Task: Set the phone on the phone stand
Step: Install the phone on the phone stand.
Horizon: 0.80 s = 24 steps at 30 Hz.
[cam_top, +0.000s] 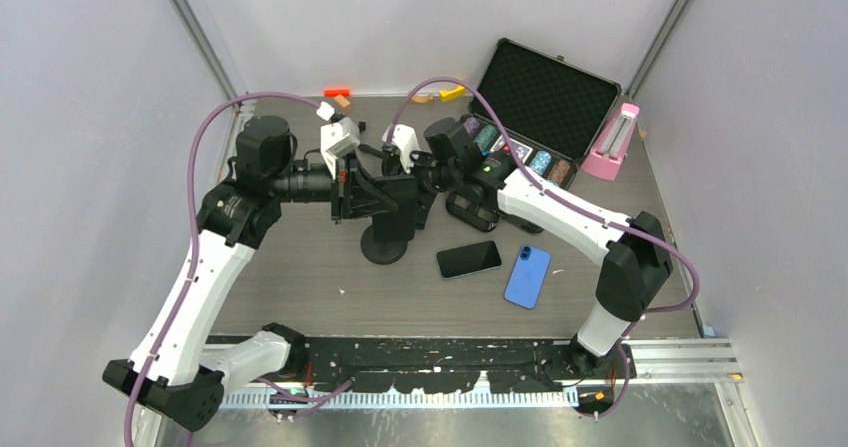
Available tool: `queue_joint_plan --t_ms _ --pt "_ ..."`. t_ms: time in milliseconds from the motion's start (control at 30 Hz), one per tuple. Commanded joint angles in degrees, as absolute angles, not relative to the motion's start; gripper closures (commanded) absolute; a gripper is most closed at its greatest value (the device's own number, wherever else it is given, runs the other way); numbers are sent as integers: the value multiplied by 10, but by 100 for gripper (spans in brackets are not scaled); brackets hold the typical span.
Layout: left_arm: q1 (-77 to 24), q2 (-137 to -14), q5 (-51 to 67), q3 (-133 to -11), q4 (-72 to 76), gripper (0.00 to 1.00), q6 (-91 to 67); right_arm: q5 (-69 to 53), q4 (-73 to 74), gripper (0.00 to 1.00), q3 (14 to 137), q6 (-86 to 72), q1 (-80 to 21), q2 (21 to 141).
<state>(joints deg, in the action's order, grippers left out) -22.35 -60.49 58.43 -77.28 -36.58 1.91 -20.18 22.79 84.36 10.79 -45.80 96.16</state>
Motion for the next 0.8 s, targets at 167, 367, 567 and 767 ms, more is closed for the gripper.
queue_joint_plan --t_ms 167,367,567,767 --pt "-220 -585 617 -739 -279 100 3 -189 224 83 870 110 -465 964" --pt "-220 -583 640 -674 -185 100 3 -186 229 92 877 98 -467 965" --pt "-220 -602 656 -605 -40 100 -30 -176 233 98 879 97 -470 963" --pt "-220 -619 675 -539 93 100 -37 -170 233 100 875 96 -472 961"
